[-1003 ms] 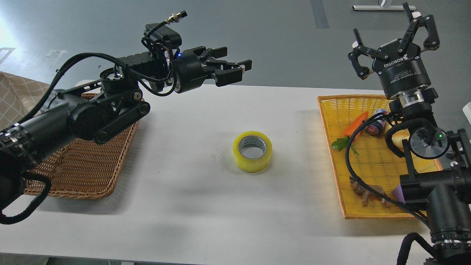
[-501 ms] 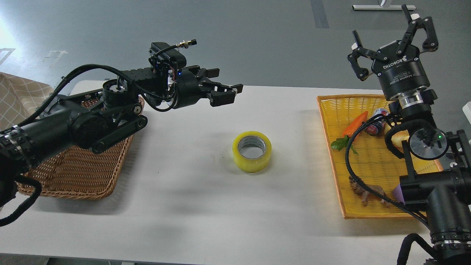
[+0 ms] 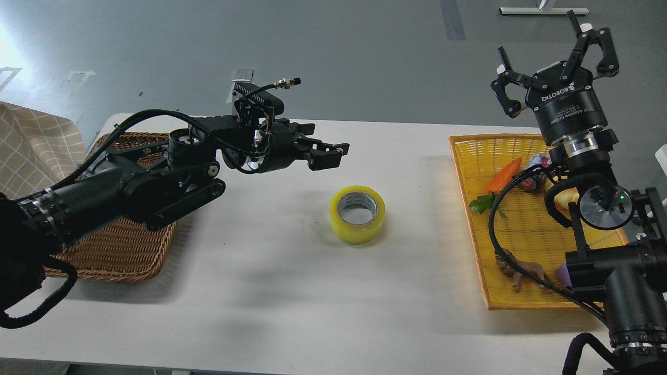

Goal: Place and transfer tape with both arms
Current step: 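Swing the left gripper out toward the tape roll on the table, then grasp the tape roll's rim with the left gripper and lift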

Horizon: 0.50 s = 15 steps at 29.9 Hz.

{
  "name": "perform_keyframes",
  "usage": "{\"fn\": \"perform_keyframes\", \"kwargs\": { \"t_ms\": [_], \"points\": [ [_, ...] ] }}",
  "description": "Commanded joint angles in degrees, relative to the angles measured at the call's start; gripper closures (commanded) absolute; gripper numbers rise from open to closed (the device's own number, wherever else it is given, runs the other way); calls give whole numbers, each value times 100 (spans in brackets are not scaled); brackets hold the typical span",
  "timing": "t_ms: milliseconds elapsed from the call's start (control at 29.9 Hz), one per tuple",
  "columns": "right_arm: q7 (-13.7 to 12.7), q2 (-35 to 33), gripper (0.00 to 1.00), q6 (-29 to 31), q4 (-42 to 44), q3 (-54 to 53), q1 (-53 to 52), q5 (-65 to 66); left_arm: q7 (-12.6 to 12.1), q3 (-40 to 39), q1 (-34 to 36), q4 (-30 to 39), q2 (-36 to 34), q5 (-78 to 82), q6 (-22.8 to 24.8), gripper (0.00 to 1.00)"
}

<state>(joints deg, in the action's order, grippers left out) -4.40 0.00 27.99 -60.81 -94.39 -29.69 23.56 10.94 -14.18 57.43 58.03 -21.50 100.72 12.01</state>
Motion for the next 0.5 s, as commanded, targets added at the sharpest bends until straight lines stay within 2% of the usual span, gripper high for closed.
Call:
{"fn": "perform_keyframes", "kwargs": {
  "t_ms": [0,134,468],
  "points": [
    [9,0,0,1,-1,-1,69,0,-75,213,-4,-2,41,1,30,2],
    [44,0,0,1,8,-9,279,0,-259,311,-30,-2,164,1,39,2],
    [62,-53,0,1,17,-18,447,0,-418,592,-65,-2,252,18,83,2]
  ]
}}
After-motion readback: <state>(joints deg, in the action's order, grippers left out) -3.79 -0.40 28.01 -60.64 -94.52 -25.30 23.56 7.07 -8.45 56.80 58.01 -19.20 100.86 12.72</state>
